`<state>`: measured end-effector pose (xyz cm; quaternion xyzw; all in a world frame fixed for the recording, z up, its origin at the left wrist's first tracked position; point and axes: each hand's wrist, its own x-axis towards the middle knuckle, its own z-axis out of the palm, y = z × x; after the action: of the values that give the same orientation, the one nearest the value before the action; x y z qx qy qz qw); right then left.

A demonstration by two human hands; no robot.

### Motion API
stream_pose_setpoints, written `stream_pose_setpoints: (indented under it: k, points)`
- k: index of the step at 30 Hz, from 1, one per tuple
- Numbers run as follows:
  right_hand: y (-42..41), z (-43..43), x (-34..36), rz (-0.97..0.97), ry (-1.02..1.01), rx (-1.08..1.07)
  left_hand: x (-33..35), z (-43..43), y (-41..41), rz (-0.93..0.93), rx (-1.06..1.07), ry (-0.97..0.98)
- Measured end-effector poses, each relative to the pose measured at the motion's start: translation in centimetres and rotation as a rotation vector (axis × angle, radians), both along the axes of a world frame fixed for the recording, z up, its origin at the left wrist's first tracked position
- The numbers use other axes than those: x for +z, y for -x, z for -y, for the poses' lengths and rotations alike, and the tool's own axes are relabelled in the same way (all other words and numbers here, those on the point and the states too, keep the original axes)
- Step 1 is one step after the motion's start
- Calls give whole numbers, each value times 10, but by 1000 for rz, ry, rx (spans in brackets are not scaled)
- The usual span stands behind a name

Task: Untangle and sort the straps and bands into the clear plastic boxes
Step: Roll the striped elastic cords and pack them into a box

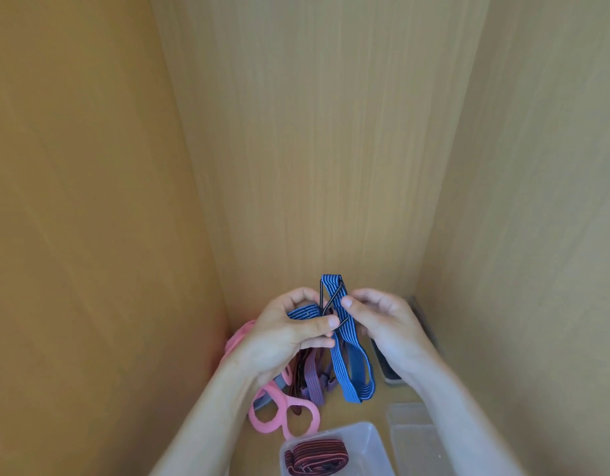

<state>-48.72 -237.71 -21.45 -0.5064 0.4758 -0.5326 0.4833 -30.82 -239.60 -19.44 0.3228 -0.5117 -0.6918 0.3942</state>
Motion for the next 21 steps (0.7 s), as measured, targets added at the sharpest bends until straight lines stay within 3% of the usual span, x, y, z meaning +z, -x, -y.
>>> stream_pose_setpoints:
  k: [3, 13, 21]
  points:
    - [3, -3, -4, -58, -1, 60, 1, 2, -2, -26, 51, -28]
    - [3, -3, -3, -44, -59, -9, -5, 9, 0, 198, 167, 113]
    - [0, -3, -6, -34, -105, -95, -20, 12, 7, 421, 383, 297]
